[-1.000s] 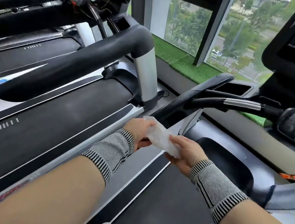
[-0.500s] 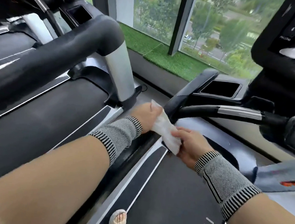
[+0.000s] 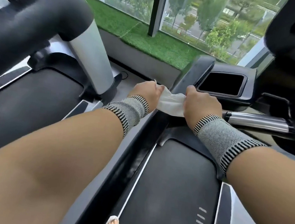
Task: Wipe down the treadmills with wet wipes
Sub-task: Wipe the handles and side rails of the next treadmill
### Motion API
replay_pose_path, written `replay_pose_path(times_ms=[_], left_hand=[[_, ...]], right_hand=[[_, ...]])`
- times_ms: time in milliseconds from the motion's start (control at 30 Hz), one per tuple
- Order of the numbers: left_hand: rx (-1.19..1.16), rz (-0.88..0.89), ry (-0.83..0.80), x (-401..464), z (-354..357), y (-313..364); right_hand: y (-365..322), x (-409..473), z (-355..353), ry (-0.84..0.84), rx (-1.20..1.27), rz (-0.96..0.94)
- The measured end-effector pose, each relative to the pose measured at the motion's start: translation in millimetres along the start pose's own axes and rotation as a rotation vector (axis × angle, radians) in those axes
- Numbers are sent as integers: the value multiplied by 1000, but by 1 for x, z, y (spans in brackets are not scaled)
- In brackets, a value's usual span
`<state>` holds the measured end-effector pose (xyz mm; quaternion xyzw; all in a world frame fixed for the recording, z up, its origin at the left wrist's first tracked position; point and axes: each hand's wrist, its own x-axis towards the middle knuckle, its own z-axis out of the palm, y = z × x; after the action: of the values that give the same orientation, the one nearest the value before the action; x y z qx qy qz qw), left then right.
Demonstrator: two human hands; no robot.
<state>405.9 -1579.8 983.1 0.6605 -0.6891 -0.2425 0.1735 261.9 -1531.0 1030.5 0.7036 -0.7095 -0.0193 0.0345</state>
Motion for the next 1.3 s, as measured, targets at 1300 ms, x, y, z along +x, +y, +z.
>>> replay_pose_path(times_ms=[1300], left_hand=[[215,71,-151,-60,17,-45]], right_hand=[[-46,-71,40,-46,9,-111]])
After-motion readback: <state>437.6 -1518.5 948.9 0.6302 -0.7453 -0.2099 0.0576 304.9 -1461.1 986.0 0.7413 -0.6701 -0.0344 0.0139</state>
